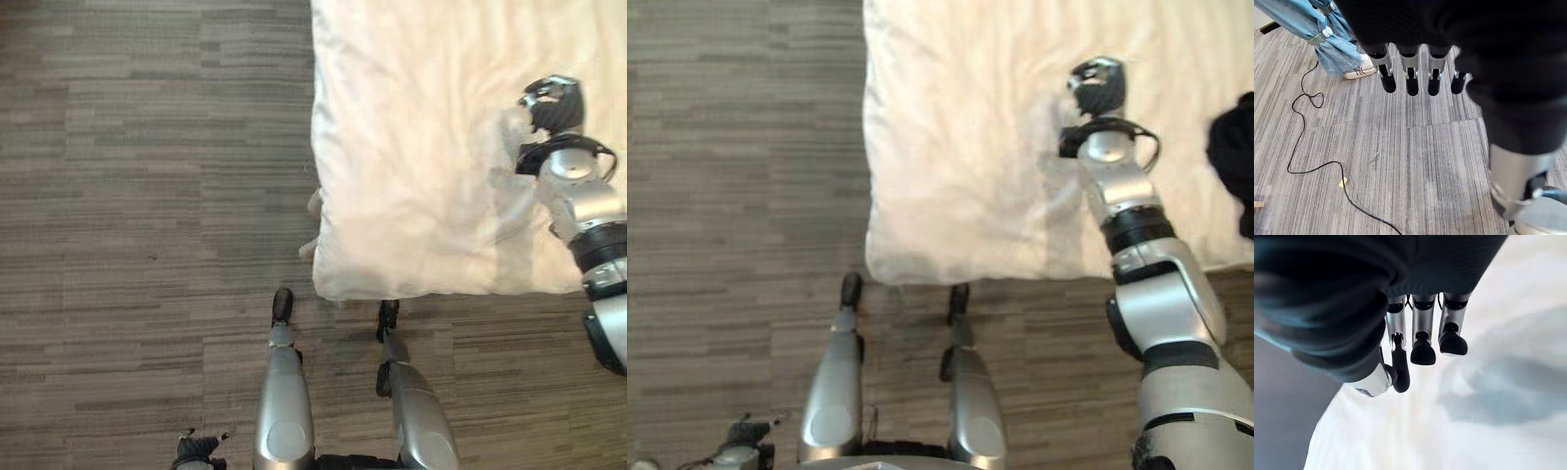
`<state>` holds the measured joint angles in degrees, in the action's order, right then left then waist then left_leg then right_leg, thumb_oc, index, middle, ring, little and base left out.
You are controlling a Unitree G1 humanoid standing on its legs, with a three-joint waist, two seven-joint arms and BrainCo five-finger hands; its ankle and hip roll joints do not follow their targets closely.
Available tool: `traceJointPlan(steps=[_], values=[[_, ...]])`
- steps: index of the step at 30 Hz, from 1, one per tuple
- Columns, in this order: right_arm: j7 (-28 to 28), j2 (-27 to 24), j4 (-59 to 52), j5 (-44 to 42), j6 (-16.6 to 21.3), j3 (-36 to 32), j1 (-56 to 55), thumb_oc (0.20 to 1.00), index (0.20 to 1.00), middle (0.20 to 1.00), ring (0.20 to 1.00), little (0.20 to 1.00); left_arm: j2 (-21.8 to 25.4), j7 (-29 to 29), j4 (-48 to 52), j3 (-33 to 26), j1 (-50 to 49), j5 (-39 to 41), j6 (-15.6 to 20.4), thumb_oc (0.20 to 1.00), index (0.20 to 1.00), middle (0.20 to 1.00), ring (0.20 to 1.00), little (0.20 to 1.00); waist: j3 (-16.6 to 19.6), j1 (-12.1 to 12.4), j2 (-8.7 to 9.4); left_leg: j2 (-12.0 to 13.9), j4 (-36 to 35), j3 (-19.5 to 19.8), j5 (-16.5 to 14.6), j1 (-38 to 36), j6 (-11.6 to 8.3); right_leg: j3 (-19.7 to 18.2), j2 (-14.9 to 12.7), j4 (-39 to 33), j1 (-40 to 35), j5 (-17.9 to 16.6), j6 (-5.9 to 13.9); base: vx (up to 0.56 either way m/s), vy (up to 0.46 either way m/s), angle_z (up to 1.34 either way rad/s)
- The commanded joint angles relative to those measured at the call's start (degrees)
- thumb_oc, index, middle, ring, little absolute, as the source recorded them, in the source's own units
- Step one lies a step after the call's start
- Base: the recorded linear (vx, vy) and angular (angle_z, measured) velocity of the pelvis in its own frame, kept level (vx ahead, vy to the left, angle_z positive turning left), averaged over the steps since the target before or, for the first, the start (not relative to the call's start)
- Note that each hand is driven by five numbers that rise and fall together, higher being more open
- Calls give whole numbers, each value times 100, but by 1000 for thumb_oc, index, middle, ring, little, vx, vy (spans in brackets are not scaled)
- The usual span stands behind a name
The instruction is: Tidy up the quilt and then pick up the clothes from the bed and put them into the laundry hamper.
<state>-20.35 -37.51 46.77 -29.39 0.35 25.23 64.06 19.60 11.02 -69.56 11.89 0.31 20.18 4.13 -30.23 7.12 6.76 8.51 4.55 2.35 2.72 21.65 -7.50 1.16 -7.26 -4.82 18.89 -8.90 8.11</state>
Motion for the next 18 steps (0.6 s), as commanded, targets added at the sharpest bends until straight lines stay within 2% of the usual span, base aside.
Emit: traceJointPlan(steps=[1,2,3,4,6,7,10,12,13,14,15,18], values=[[54,25,-313,-239,597,2,342,200,200,200,200,200,69,-52,-24,201,-50,226,319,1000,1000,1000,1000,1000,139,240,61,-43,192,180,-153,-133,139,210,-121,-18,-507,126,214,-69,67,19],[102,124,-421,-267,645,-34,290,200,200,200,200,200,-3,-38,-13,245,-67,244,376,1000,1000,1000,1000,1000,115,251,45,-57,173,188,-136,-122,143,234,-130,-18,-495,122,202,-82,127,21],[270,500,-899,-207,671,-173,63,200,200,200,200,200,-161,165,-9,357,-114,90,523,1000,1000,1000,1000,1000,76,238,6,-101,131,195,-103,-111,150,254,-164,-18,-461,111,172,-58,118,24],[306,545,-961,-190,657,-183,40,200,200,200,200,200,-166,180,-13,368,-119,79,544,1000,1000,1000,1000,1000,77,233,5,-106,132,197,-103,-109,149,251,-167,-18,-457,112,169,-35,185,27],[238,1079,-1556,131,291,-72,-83,200,200,200,200,200,-376,290,70,416,-118,48,544,1000,1000,1000,1000,1000,60,198,-47,-144,141,191,-85,-134,152,205,-203,-18,-437,86,163,7,198,6],[34,1562,-1946,437,-1,136,-184,200,200,200,200,200,-496,407,238,534,-42,151,477,1000,1000,1000,1000,1000,54,186,-72,-180,156,143,-87,-122,179,187,-231,-18,-405,74,127,3,169,-25],[69,2045,-2145,562,-173,467,-390,200,200,200,200,200,-566,604,471,622,123,210,359,1000,1000,1000,1000,1000,44,179,-78,-209,225,86,-105,-29,217,201,-262,-18,-333,61,91,-15,77,-28],[166,2400,-2180,674,-106,822,-717,200,200,200,200,200,-617,766,549,705,274,256,264,1000,1000,1000,1000,1000,44,147,-65,-215,290,50,-110,80,233,194,-268,-18,-270,64,55,-36,39,7],[200,2664,-2166,862,163,1109,-1042,200,200,200,200,200,-660,763,543,740,346,351,268,1000,1000,1000,1000,1000,44,111,-65,-222,322,50,-112,155,237,183,-261,-18,-219,68,37,-41,30,23],[266,2695,-2164,883,167,1138,-1084,200,200,200,200,200,-666,755,542,746,354,388,269,1000,1000,1000,1000,1000,44,105,-67,-224,328,51,-113,165,237,184,-260,-18,-213,69,34,-33,18,29],[259,2930,-2288,1086,353,1410,-1448,200,200,200,200,200,-696,711,465,735,382,489,312,1000,1000,1000,1000,1000,44,76,-65,-245,317,49,-120,141,249,174,-254,-18,-215,61,14,-12,7,21],[5,3203,-2373,1287,581,1694,-1759,200,200,200,200,200,-711,726,393,736,419,435,318,1000,1000,1000,1000,1000,44,45,-57,-269,306,34,-141,56,266,143,-243,-18,-260,48,-12,-4,6,13]])
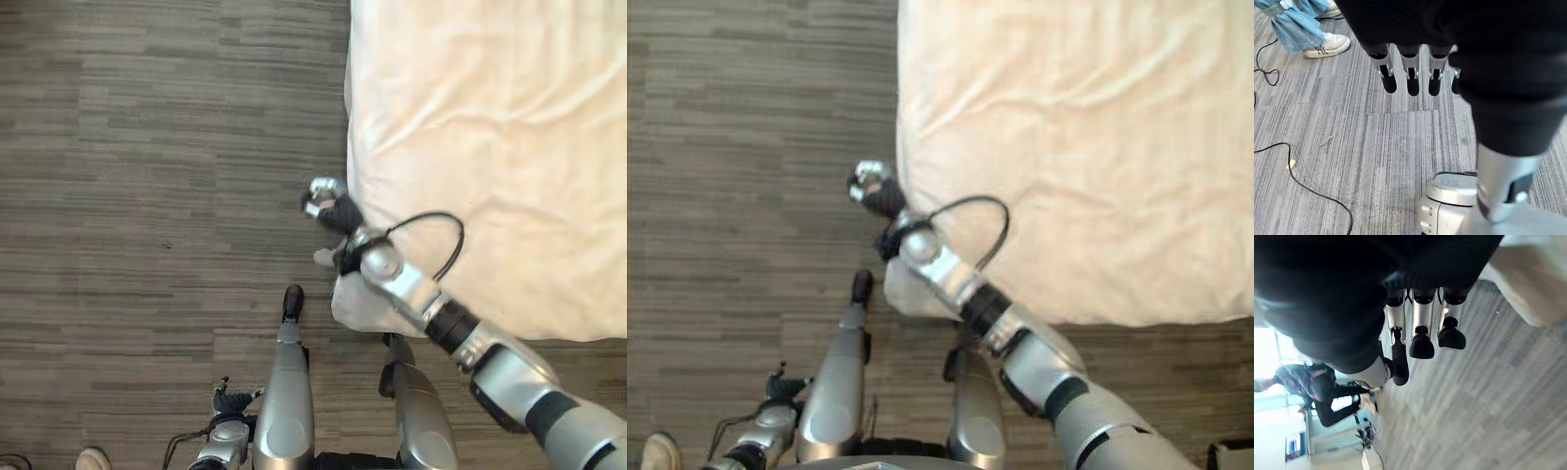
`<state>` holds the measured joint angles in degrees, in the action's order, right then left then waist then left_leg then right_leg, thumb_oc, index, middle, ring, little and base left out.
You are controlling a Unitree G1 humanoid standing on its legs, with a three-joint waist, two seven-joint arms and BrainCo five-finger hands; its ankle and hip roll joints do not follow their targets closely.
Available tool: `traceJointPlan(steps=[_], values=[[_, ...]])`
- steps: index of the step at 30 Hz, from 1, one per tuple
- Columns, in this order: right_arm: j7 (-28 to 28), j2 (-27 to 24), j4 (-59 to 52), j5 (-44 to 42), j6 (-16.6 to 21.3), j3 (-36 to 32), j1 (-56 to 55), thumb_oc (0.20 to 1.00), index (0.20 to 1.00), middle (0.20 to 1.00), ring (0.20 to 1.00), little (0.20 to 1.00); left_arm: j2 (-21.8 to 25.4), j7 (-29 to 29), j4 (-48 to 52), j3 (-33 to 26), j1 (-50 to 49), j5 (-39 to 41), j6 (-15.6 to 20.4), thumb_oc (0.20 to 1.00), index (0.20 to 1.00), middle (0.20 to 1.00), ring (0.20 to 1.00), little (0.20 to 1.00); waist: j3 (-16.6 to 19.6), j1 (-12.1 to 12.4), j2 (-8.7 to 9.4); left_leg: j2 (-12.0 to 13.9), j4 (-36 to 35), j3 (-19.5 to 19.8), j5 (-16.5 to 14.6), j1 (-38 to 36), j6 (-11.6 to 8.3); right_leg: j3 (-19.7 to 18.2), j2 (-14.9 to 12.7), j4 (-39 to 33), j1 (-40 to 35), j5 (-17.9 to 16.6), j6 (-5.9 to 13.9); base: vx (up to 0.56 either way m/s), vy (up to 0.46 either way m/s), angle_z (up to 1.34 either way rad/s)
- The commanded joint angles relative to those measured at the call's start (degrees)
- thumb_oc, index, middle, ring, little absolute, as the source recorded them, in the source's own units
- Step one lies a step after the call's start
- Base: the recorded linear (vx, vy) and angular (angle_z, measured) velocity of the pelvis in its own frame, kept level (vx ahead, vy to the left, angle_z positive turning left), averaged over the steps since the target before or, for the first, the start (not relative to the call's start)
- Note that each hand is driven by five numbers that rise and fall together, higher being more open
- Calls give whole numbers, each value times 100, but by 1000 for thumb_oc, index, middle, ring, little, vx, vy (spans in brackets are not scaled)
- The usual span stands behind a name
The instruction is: Tidy up the quilt and then pick up the clothes from the bed and put them into the laundry hamper.
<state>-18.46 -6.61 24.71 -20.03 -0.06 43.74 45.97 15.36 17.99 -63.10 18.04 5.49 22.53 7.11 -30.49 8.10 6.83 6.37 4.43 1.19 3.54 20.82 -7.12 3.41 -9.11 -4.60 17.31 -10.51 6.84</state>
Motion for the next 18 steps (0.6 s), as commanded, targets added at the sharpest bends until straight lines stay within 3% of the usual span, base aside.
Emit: traceJointPlan(steps=[1,4,7,9,12,18], values=[[-633,296,-137,514,993,-156,-147,200,200,200,200,200,-322,100,-354,120,-96,62,29,1000,1000,1000,1000,1000,83,-80,-64,-79,276,79,-274,-116,267,-138,-43,-40,-273,224,95,16,33,-3],[-794,146,-151,531,1301,-498,-229,200,200,200,200,200,-341,128,-476,80,-152,-163,-2,1000,1000,1000,1000,1000,275,-158,-55,-47,156,-20,-302,-351,277,-206,-27,-40,-391,248,128,37,46,-10],[-839,-322,-555,555,1251,-1022,-305,200,200,200,200,200,-355,204,-627,81,-226,-361,-151,1000,1000,1000,1000,1000,510,-326,5,28,72,-188,-349,-611,268,-335,4,-40,-533,258,191,133,8,-7],[-839,-618,-941,535,926,-1259,-340,200,200,200,200,200,-353,267,-665,85,-250,-412,-333,1000,1000,1000,1000,1000,634,-423,39,68,68,-270,-390,-743,271,-416,16,-40,-607,247,219,146,-20,-21],[-923,-1209,-1767,265,-72,-1644,-516,200,200,200,200,200,-332,403,-664,132,-261,-505,-800,1000,1000,1000,1000,1000,855,-606,109,116,123,-372,-484,-959,284,-569,35,-40,-785,223,263,213,-59,-20],[-836,-1620,-1524,-144,-1140,-1775,-823,200,200,200,200,200,-146,559,-491,319,173,-131,-1337,1000,1000,1000,1000,1000,728,-765,177,178,600,-292,-655,-724,281,-669,55,-40,-842,239,265,85,-125,-25]])
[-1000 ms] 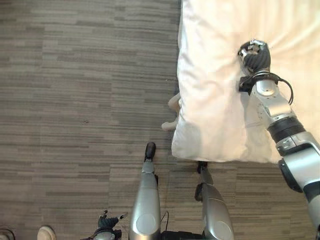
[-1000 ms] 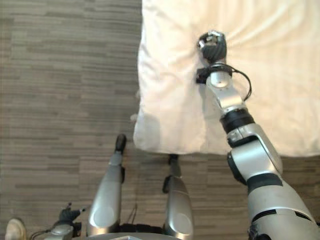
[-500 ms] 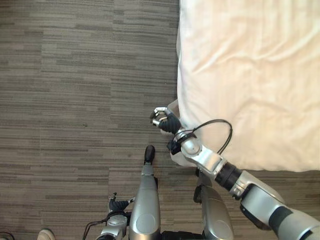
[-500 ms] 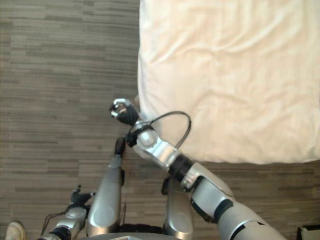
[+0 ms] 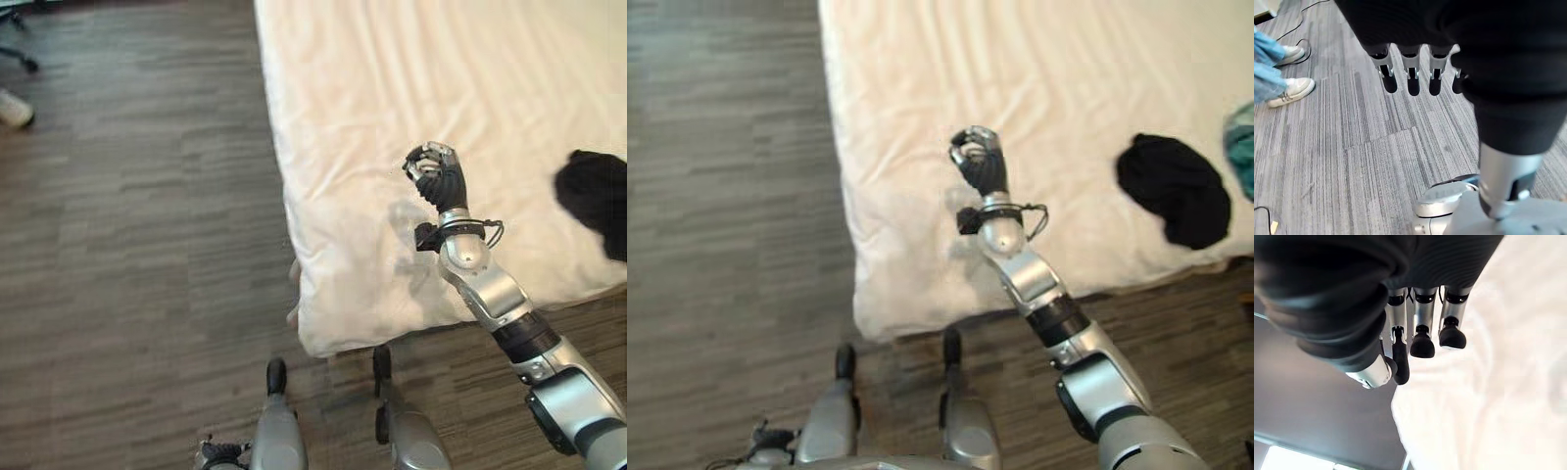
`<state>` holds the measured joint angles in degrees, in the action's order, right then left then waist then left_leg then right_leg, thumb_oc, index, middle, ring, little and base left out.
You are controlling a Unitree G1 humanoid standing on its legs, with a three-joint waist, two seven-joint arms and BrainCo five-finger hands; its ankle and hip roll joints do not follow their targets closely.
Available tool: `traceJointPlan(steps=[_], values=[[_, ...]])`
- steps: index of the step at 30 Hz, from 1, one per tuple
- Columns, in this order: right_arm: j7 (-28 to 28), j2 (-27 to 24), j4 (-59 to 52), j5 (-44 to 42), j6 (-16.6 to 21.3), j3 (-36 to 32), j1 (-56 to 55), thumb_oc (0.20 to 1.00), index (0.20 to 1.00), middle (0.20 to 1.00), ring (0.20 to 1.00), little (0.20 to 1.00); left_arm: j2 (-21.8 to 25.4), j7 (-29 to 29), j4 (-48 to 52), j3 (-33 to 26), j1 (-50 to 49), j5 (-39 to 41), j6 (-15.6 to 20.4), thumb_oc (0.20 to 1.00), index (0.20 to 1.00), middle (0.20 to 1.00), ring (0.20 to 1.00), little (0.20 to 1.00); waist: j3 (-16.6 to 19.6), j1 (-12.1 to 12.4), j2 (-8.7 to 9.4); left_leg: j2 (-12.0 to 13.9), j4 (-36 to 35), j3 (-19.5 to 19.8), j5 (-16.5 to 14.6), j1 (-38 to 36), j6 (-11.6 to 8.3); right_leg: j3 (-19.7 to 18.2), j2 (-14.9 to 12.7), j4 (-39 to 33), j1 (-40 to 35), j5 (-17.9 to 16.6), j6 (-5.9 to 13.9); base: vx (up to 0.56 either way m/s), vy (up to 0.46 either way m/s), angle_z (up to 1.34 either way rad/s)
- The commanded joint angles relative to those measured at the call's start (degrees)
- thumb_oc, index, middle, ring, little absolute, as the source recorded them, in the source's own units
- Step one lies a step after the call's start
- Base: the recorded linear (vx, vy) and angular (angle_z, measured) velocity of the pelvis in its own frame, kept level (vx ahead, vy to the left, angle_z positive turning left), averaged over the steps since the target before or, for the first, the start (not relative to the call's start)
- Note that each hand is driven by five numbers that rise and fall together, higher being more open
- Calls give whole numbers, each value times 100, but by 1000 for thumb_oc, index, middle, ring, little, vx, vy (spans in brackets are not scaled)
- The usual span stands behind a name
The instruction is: Tidy up the quilt and then pick up the clothes from the bed and put them into the laundry hamper.
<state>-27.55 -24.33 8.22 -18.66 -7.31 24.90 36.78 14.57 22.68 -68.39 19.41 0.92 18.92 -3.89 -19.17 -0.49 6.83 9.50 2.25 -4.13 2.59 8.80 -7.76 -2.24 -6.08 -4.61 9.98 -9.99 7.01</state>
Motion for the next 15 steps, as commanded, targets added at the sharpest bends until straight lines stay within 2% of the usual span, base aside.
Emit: traceJointPlan(steps=[1,5,6,7,8,10,12,14,15], values=[[148,151,484,-304,-414,150,61,200,200,200,200,200,-35,86,74,238,766,455,-287,1000,1000,1000,1000,1000,-501,74,148,-148,910,296,-563,610,341,-95,-253,-24,-41,194,236,-108,-75,2],[282,244,1526,-240,-376,301,-12,200,200,200,200,200,-43,34,140,264,1050,904,-295,1000,1000,1000,1000,1000,-756,39,-2,-212,1052,426,-541,885,344,-49,-276,73,170,233,195,-153,76,9],[312,315,2756,-216,-132,416,-181,200,200,200,200,200,-110,-77,136,290,1301,1078,-235,1000,1000,1000,1000,1000,-956,39,-227,-314,1066,508,-489,1058,343,-4,-321,195,369,291,135,-192,162,-1],[313,317,2826,-220,-83,421,-205,200,200,200,200,200,-112,-84,134,286,1308,1085,-230,1000,1000,1000,1000,1000,-949,27,-233,-329,1052,517,-469,1078,344,4,-330,202,394,291,133,-232,238,3],[250,329,3269,-428,44,420,-426,200,200,200,200,200,-142,-156,124,272,1359,1090,-182,1000,1000,1000,1000,1000,-992,10,-317,-387,1033,541,-444,1118,357,24,-356,253,454,317,107,-79,118,11],[176,349,3573,-636,82,352,-684,200,200,200,200,200,-155,-210,137,261,1374,1080,-135,1000,1000,1000,1000,1000,-1006,-9,-374,-437,989,556,-422,1114,368,42,-368,274,473,328,85,-85,133,12],[197,373,3985,-811,375,168,-1254,200,200,200,200,200,-183,-244,160,228,1299,1017,-61,1000,1000,1000,1000,1000,-958,-47,-420,-489,910,538,-406,1051,395,36,-367,276,452,329,66,-57,122,5],[276,378,4283,-856,503,-56,-1630,200,200,200,200,200,-199,-271,164,181,1224,954,-24,1000,1000,1000,1000,1000,-893,-78,-437,-516,840,509,-403,974,422,13,-357,254,405,321,62,-31,138,26],[411,491,4869,-781,545,-548,-2292,200,200,200,200,200,-259,-280,87,14,1076,883,20,1000,1000,1000,1000,1000,-696,-177,-435,-547,651,395,-408,728,477,-47,-333,174,249,278,92,-9,201,28]])
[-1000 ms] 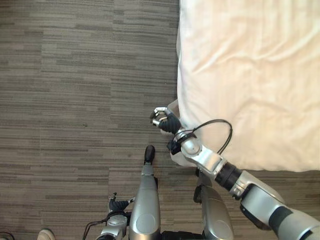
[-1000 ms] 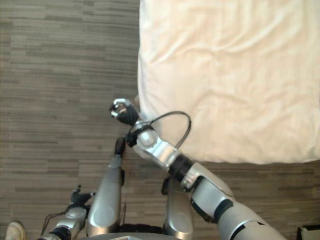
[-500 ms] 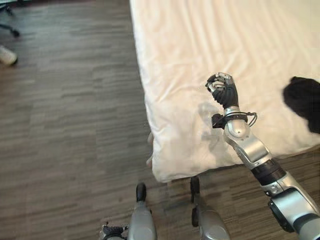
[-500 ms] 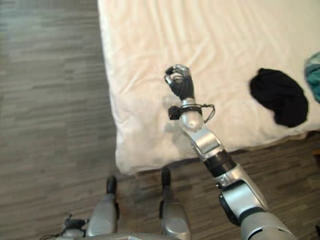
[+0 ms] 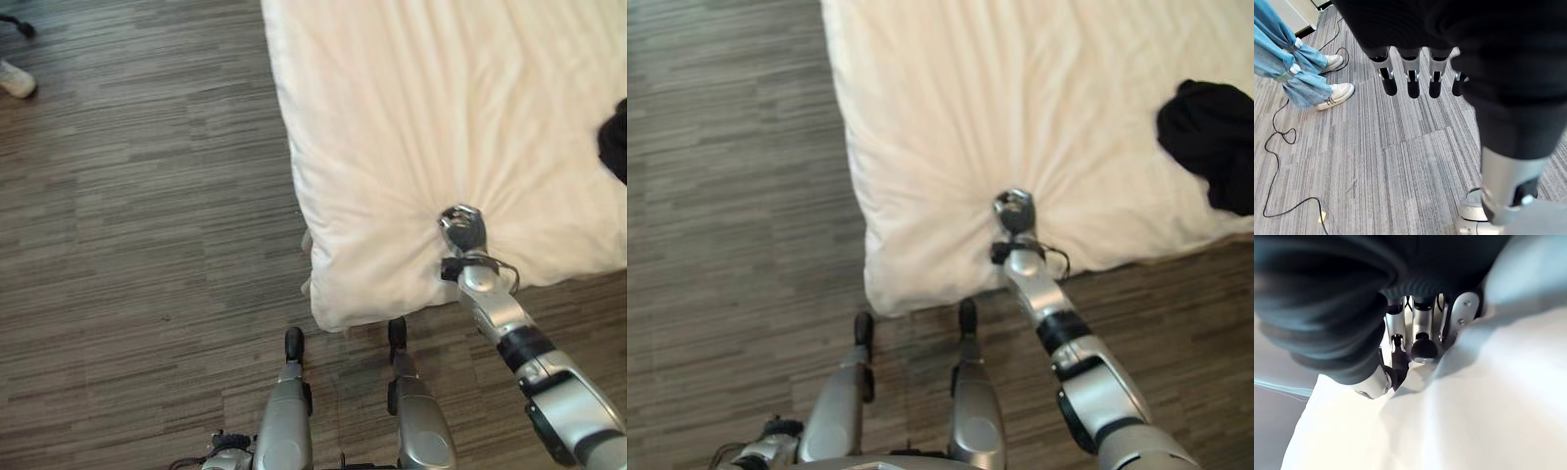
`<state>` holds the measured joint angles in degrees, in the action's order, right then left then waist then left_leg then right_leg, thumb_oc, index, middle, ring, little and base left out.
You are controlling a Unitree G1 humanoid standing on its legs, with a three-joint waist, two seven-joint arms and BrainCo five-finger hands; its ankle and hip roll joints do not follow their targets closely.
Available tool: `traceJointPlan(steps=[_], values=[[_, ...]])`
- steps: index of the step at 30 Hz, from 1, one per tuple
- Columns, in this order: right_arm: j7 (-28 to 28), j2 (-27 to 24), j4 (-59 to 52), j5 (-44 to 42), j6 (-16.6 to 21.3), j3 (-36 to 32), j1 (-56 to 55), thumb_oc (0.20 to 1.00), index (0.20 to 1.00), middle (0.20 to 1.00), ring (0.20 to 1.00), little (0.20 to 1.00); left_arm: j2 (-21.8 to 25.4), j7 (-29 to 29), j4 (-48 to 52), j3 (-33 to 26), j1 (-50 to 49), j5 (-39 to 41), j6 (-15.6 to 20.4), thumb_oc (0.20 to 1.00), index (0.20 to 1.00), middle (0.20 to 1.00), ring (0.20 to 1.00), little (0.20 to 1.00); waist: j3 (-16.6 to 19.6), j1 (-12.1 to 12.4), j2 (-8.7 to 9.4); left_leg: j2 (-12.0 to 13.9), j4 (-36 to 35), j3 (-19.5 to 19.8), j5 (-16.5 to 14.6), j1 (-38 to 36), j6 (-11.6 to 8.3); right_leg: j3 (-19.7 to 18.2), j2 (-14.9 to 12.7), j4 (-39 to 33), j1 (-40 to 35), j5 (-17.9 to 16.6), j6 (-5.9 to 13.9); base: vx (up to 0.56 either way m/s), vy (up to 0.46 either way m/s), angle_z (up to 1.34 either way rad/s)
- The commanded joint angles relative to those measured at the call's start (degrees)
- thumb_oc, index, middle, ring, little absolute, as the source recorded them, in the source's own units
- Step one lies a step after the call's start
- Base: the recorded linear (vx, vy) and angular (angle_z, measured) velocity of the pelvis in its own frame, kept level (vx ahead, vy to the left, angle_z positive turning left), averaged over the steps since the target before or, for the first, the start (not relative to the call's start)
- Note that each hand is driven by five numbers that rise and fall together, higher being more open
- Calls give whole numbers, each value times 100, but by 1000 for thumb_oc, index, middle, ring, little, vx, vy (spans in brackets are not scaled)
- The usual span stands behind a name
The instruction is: Tidy up the quilt and then pick up the clothes from the bed and put them into the laundry hamper.
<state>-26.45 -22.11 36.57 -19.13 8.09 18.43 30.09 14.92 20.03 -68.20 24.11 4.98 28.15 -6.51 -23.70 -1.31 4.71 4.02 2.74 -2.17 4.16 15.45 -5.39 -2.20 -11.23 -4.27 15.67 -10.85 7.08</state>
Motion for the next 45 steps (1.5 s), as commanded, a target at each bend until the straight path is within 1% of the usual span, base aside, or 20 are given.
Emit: traceJointPlan(steps=[1,4,9,13,14,18,21,22,25,26,28,31,34,36,39,40,41,42,44,45], values=[[377,340,2281,-617,-994,-95,-1900,200,200,200,200,200,-323,-27,-11,-538,598,-33,282,1000,1000,1000,1000,1000,-121,-147,-205,-16,490,123,-564,-88,264,-91,192,79,-417,323,113,11,198,14],[501,507,2764,-324,-1082,-403,-2338,200,200,200,200,200,-377,-46,-151,-702,450,-168,278,1000,1000,1000,1000,1000,144,-244,-150,-30,277,-24,-547,-379,298,-165,203,-3,-564,225,175,42,122,-3],[625,772,3505,-57,-1825,-1044,-3088,200,200,200,200,200,-432,-250,-388,-988,47,-505,443,1000,1000,1000,1000,1000,864,-458,-157,-61,-216,-266,-460,-1112,310,-264,242,-66,-908,95,298,50,158,-15],[492,862,3619,-100,-2171,-1197,-3244,200,200,200,200,200,-432,-390,-381,-1021,-65,-810,630,1000,1000,1000,1000,1000,1105,-511,-206,-99,-362,-324,-502,-1408,330,-282,232,-63,-1093,144,328,54,148,-6],[370,858,3665,-258,-2451,-1257,-3283,200,200,200,200,200,-429,-446,-371,-970,-107,-1055,668,1000,1000,1000,1000,1000,1251,-536,-238,-129,-418,-356,-552,-1564,346,-334,216,-69,-1217,183,348,67,120,-20],[302,832,3700,-370,-2664,-1350,-3280,200,200,200,200,200,-406,-498,-342,-878,-114,-1196,764,1000,1000,1000,1000,1000,1352,-572,-265,-163,-454,-389,-654,-1733,379,-424,174,-70,-1350,231,411,18,79,-31],[610,820,3713,-691,-2585,-1452,-3270,200,200,200,200,200,-390,-514,-317,-817,-82,-1414,703,1000,1000,1000,1000,1000,1411,-616,-276,-180,-486,-459,-739,-1889,409,-477,110,-73,-1447,237,483,18,19,-8],[730,839,3717,-827,-2555,-1461,-3262,1000,1000,1000,1000,1000,-385,-497,-298,-792,-96,-1581,617,1000,1000,1000,1000,1000,1423,-618,-278,-180,-501,-506,-753,-1944,412,-455,75,-73,-1468,220,512,39,-45,4],[761,860,3676,-681,-2398,-1431,-3221,1000,1000,1000,1000,1000,-400,-448,-313,-784,-202,-1887,360,1000,1000,1000,1000,1000,1408,-616,-272,-163,-471,-724,-854,-2102,425,-257,-17,-54,-1452,167,597,22,-75,-8],[783,866,3645,-360,-2335,-1385,-3191,1000,1000,1000,1000,1000,-396,-376,-320,-819,-288,-1780,305,1000,1000,1000,1000,1000,1399,-585,-273,-111,-465,-944,-859,-2164,404,81,-110,-7,-1411,139,648,1,-128,-78],[739,922,3553,391,-2232,-1152,-3037,1000,1000,1000,1000,1000,-424,-310,-341,-1043,-534,-1519,240,1000,1000,1000,1000,1000,1380,-439,-284,106,-236,-1833,-923,-2247,373,1411,-376,501,-1164,207,711,-29,-179,-190],[775,928,3523,597,-2213,-1073,-2971,1000,1000,1000,1000,1000,-440,-249,-305,-1049,-627,-1557,147,1000,1000,1000,1000,1000,1322,-411,-351,290,-32,-2234,-1069,-2277,377,1905,-460,981,-1000,404,679,75,-169,-272],[941,897,3597,442,-2314,-1044,-2982,1000,1000,1000,1000,1000,-369,-190,-269,-909,-599,-1554,-28,1000,1000,1000,1000,1000,1276,-529,-377,405,261,-2336,-1156,-2205,374,1891,-322,1386,-846,758,548,136,-232,-143],[1000,885,3766,344,-2421,-1146,-3035,1000,1000,1000,1000,1000,-388,-91,-263,-819,-546,-1392,-122,1000,1000,1000,1000,1000,1225,-616,-370,506,634,-2286,-1233,-2128,303,1778,-195,1244,-934,758,434,296,-307,-120],[1090,738,3947,693,-2397,-1341,-3179,1000,1000,1000,1000,1000,-403,-179,-261,-789,-472,-1231,-108,1000,1000,1000,1000,1000,1257,-906,-431,705,1126,-2088,-1320,-2294,187,1281,162,1201,-968,850,168,263,-187,-119],[1153,643,3960,924,-2288,-1328,-3230,1000,1000,1000,1000,1000,-445,-171,-237,-813,-470,-881,6,1000,1000,1000,1000,1000,1259,-855,-440,718,2011,-1641,-704,-2010,24,1124,458,1005,-1136,847,-132,257,-203,-58],[1162,635,3961,919,-2272,-1325,-3235,1000,1000,1000,1000,1000,-451,-168,-234,-814,-470,-864,31,1000,1000,1000,1000,1000,1259,-851,-451,722,2085,-1585,-666,-1968,7,1112,489,987,-1154,851,-152,221,-204,-77],[1232,576,3946,1005,-2173,-1302,-3245,1000,1000,1000,1000,1000,-518,-136,-246,-874,-478,-665,116,1000,1000,1000,1000,1000,1245,-768,-439,476,3003,-948,-384,-1522,-48,887,641,838,-1280,832,-270,154,-116,-104],[1358,483,3789,1126,-2036,-1168,-3203,1000,1000,1000,1000,1000,-676,-84,-159,-1058,-494,-357,208,1000,1000,1000,1000,1000,1149,-467,-295,-623,5890,316,-167,175,221,313,725,617,-1490,600,-489,151,-80,-136],[1371,483,3780,1098,-2003,-1157,-3196,1000,1000,1000,1000,1000,-687,-92,-142,-1076,-493,-393,215,1000,1000,1000,1000,1000,1152,-451,-273,-678,5978,351,-129,282,237,277,714,604,-1492,580,-508,129,9,-191]])
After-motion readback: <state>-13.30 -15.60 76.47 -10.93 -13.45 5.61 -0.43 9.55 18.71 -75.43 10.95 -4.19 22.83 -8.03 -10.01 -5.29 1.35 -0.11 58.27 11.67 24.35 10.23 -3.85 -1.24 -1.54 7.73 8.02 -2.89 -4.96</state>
